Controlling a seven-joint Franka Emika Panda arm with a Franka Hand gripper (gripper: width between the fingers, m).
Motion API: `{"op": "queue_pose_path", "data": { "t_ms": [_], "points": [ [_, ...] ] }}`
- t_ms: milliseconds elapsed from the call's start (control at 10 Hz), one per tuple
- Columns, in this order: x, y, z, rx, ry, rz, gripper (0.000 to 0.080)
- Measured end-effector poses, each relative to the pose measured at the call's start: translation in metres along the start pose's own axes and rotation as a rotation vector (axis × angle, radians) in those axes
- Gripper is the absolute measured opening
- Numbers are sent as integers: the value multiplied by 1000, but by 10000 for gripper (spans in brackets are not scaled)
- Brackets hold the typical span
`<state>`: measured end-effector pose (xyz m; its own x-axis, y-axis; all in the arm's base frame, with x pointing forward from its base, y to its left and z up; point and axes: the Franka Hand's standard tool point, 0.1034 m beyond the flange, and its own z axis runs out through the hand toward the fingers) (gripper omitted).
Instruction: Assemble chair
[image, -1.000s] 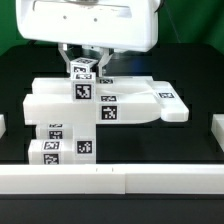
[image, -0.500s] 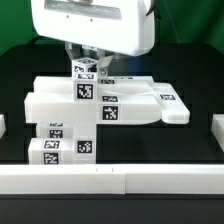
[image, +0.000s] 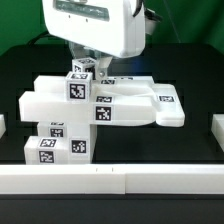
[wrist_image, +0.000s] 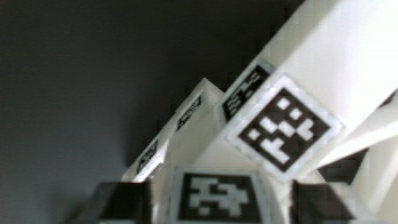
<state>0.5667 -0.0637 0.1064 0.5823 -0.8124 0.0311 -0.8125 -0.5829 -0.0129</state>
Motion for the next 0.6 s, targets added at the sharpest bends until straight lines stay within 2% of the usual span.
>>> {"op": "queue_pose_path", "data": {
  "t_ms": [100, 200, 300, 600],
  "points": [
    [0, 0, 0, 0, 0, -29, 527],
    [0, 0, 0, 0, 0, -50, 527],
    [0, 0, 0, 1, 0, -106, 624],
    [0, 0, 0, -1, 0, -323, 648]
  ]
}}
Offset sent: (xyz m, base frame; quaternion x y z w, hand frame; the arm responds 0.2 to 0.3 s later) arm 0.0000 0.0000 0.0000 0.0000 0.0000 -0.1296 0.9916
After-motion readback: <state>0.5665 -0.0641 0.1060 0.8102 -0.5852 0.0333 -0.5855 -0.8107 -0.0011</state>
